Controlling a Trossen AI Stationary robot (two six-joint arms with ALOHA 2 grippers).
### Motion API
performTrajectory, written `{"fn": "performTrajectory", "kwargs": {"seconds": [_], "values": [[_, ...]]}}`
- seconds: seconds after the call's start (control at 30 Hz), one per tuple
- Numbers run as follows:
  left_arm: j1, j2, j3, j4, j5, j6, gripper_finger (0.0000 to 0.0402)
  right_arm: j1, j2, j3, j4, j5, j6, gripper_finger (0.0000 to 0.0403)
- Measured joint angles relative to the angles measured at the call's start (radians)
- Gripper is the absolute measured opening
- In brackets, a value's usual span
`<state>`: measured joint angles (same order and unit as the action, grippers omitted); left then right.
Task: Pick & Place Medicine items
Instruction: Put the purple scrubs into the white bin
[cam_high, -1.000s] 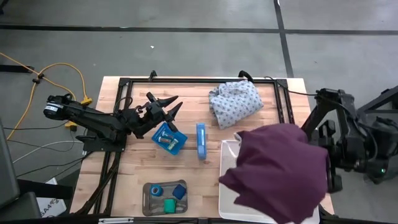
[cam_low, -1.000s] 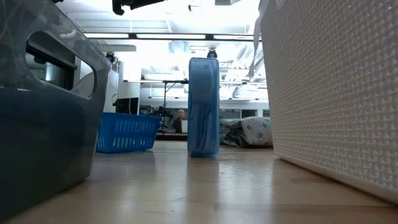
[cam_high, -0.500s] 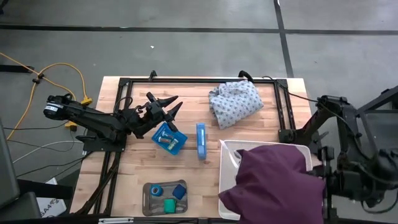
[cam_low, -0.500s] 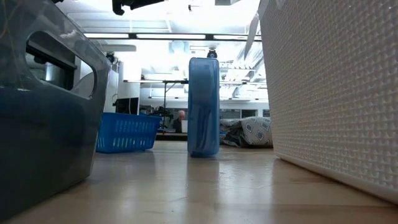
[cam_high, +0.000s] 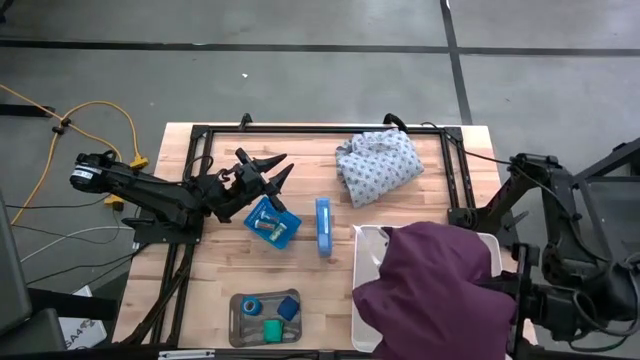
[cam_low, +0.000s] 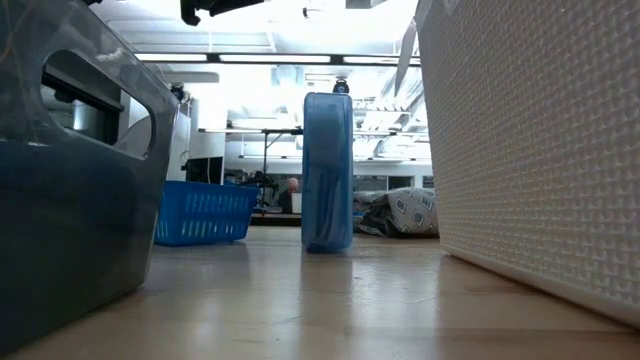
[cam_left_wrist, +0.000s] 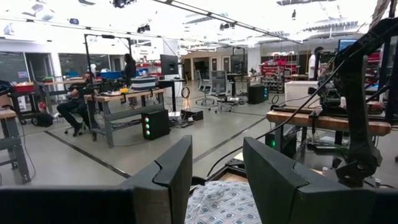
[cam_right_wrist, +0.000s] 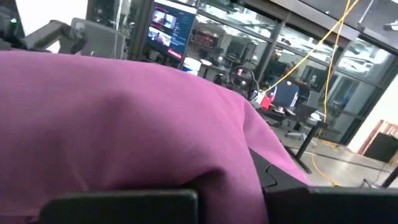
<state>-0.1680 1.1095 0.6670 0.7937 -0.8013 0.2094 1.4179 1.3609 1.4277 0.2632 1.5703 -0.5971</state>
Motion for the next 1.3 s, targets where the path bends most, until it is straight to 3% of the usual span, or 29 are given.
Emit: {"fn": "performTrajectory", "kwargs": {"seconds": [0.23,0.43,0.77,1.13,1.3], "values": [[0.000,0.000,0.000,0.000,0.000,-0.001,0.0136,0.067,0.000,0.000,-0.166,-0.005,0.179,0.0027],[0.000,0.000,0.000,0.000,0.000,-0.001,0.0136,0.077,0.000,0.000,-0.187,-0.001,0.227,0.0027],[0.000,0.000,0.000,0.000,0.000,-0.001,0.0136,0.025,0.000,0.000,-0.220,0.001,0.322,0.0067],[-0.021,0.000,0.000,0.000,0.000,0.000,0.0136,-0.032,0.000,0.000,-0.504,-0.002,0.632,0.0063],[-0.026,0.000,0.000,0.000,0.000,0.000,0.0136,-0.105,-0.001,0.000,-0.639,-0.130,0.765,0.0063]]}}
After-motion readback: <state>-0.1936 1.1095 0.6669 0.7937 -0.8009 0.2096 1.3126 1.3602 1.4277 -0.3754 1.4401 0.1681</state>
